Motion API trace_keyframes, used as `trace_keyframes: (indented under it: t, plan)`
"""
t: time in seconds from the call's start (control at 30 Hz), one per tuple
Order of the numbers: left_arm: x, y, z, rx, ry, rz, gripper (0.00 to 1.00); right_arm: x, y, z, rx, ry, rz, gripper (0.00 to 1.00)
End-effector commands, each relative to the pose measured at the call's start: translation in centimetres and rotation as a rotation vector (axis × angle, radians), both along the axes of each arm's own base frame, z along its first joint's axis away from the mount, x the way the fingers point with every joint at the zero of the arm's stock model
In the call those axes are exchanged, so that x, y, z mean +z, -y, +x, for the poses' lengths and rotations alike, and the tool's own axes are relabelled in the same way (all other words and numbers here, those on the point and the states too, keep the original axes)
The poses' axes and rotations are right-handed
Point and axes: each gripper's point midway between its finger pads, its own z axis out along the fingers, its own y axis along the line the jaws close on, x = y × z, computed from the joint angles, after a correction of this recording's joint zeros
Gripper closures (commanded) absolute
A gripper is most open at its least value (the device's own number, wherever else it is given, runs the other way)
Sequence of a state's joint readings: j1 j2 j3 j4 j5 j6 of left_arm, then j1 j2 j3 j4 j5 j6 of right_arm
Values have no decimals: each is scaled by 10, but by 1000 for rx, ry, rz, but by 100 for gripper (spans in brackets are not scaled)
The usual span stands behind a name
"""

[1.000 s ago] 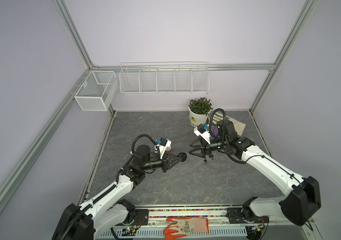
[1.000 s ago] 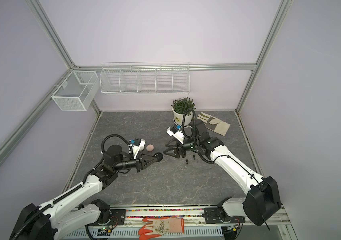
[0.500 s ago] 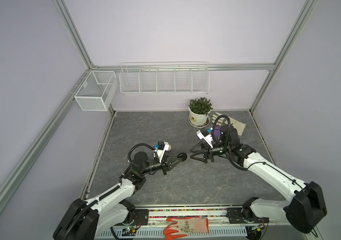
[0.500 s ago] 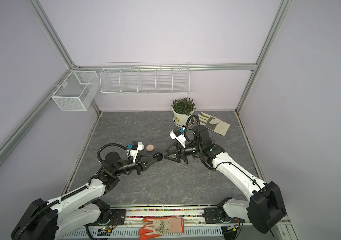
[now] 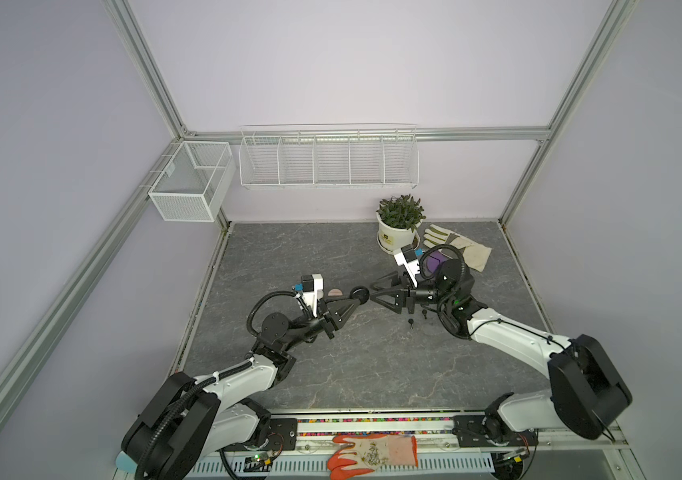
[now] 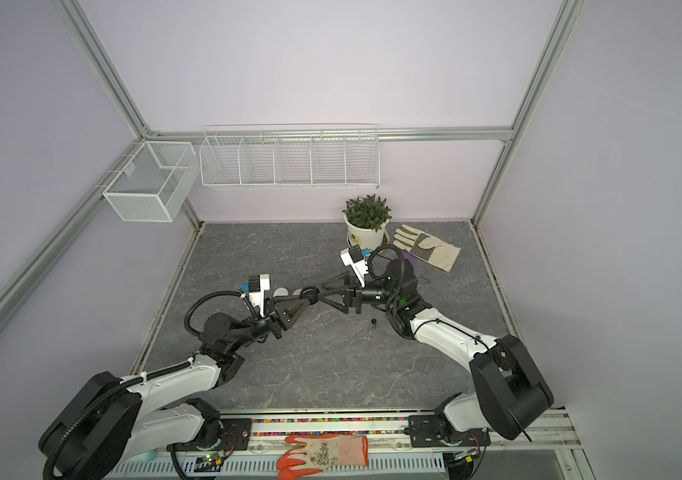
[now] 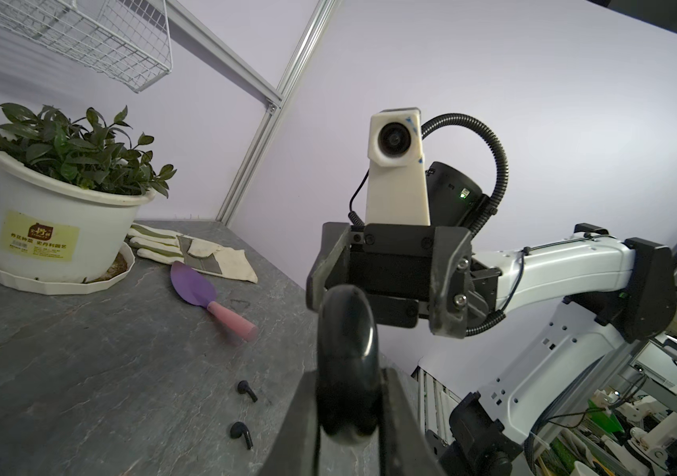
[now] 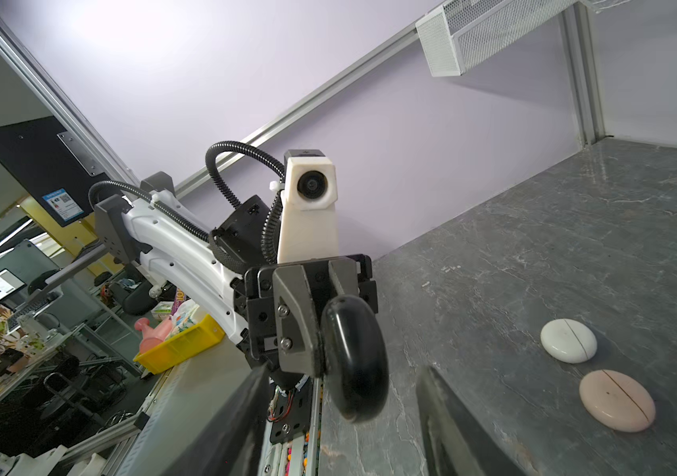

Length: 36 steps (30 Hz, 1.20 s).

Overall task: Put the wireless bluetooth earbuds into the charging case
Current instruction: 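Open the right gripper and pull it back from the black case, then move the right gripper to the lid of the black case in the left gripper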

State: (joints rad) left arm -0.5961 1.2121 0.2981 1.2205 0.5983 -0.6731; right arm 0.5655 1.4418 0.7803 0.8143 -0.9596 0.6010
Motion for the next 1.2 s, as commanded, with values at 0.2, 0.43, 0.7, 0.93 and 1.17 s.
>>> trace_keyframes:
  t: [0.2, 0.43, 0.7, 0.93, 1.17]
  plan:
    - [25, -2, -3, -19, 54, -105, 100, 21, -15, -8, 81, 35, 60, 52]
    - [23, -3, -2, -5, 59, -101, 100, 21, -23, -12, 127, 28, 55, 65]
    - [15, 0, -4, -21, 52, -50, 73, 25, -24, -13, 152, 48, 12, 76]
    - [12, 3, -11, -45, 85, 8, 62, 14, -17, -18, 168, 66, -122, 78]
    - [19, -4, -11, 17, 127, 66, 64, 14, -15, -19, 172, 63, -138, 79]
